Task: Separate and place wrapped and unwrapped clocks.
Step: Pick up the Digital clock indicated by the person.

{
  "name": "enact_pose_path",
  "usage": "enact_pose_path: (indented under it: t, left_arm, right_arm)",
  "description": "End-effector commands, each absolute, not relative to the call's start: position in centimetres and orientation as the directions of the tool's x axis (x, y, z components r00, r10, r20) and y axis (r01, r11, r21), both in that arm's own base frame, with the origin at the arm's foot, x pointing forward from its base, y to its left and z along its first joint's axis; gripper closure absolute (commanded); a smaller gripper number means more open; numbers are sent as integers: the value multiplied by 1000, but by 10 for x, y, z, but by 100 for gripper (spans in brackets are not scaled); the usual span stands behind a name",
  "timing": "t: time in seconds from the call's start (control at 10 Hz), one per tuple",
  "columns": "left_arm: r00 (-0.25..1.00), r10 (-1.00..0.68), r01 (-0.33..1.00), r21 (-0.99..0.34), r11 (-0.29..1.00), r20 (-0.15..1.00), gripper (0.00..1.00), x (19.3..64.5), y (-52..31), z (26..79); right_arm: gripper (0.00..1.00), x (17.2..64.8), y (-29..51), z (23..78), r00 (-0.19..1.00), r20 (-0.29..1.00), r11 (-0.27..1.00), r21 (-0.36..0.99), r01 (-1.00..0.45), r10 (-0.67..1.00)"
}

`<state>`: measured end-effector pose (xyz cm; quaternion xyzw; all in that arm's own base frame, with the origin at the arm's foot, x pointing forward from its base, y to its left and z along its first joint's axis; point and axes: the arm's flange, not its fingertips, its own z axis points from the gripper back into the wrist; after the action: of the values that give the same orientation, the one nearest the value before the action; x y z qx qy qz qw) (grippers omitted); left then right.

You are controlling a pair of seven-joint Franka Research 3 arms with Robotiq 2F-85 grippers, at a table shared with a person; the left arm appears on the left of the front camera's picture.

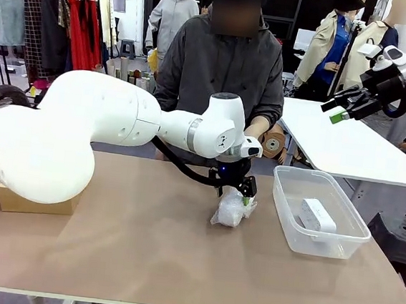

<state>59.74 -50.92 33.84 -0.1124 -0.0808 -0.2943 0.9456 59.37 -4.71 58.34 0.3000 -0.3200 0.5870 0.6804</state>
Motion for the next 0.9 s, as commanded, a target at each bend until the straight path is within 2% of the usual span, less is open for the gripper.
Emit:
enact_pose_path:
  t: [0.0, 0.2, 0.4, 0.5, 0.7, 0.8]
  left_arm:
    - [831, -523, 553, -195, 810, 189, 0, 605, -519, 338]
    - [825, -536, 564, -203, 800, 177, 0, 605, -520, 338]
    - [767, -619, 642, -225, 733, 173, 0, 604, -520, 336]
    - [817, -543, 574, -192, 796, 192, 0, 597, -515, 334]
    - [817, -543, 574, -192, 796, 192, 0, 597, -515, 334]
    - [803, -565, 595, -202, 778, 188, 4, 595, -517, 332]
  right_arm:
    - [0, 593, -47, 585, 103, 786, 132, 27, -991, 609]
    - [0, 593, -47, 585, 103, 786, 132, 27, -991, 609]
    - [0, 593, -47, 585, 103, 786, 132, 27, -991, 609]
    - [0, 593, -47, 585, 103, 786, 132, 27, -991, 609]
    - [0, 593, -47, 585, 103, 786, 132, 27, -991, 609]
    - [0, 593, -47, 585, 103, 786, 132, 27, -991, 609]
